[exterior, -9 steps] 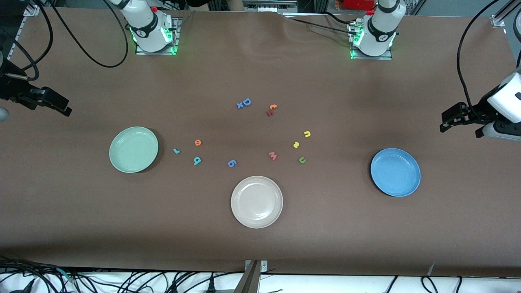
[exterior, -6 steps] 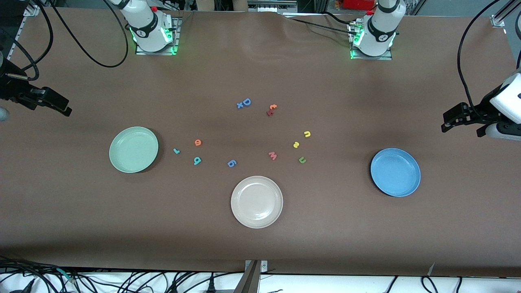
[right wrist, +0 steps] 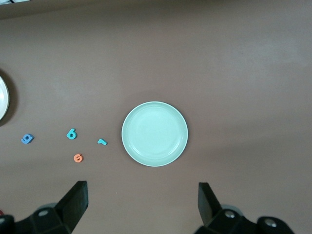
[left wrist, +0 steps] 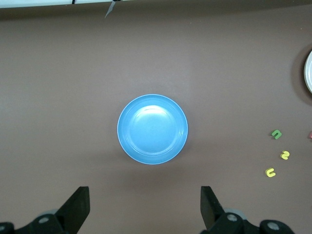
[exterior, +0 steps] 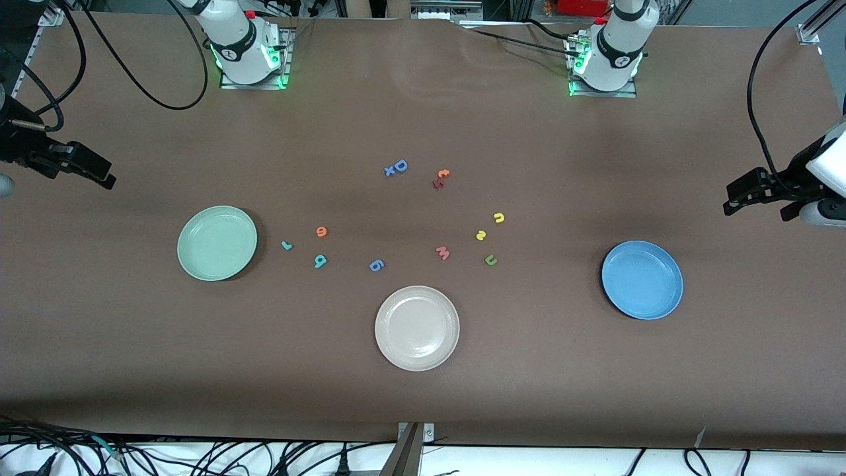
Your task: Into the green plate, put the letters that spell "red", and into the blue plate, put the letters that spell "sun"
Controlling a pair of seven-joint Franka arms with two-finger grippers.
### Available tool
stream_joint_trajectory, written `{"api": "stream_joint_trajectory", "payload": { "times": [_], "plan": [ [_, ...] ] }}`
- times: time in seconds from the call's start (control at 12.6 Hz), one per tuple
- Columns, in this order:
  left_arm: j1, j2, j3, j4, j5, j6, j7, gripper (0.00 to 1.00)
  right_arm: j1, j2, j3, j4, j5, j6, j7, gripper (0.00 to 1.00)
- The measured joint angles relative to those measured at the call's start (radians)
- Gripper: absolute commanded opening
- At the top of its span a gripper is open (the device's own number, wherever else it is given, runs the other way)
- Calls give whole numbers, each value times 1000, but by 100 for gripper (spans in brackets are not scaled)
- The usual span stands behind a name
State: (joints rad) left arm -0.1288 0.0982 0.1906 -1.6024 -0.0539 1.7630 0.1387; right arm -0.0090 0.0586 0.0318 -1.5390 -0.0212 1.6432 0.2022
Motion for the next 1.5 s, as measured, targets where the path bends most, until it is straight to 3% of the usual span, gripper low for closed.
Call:
{"api": "stream_joint_trajectory", "payload": {
  "times": [1.5],
  "plan": [
    [0,0,-1,-1,0,-30,1,100,0,1,0,-8,-1,-16,0,100]
  ]
}}
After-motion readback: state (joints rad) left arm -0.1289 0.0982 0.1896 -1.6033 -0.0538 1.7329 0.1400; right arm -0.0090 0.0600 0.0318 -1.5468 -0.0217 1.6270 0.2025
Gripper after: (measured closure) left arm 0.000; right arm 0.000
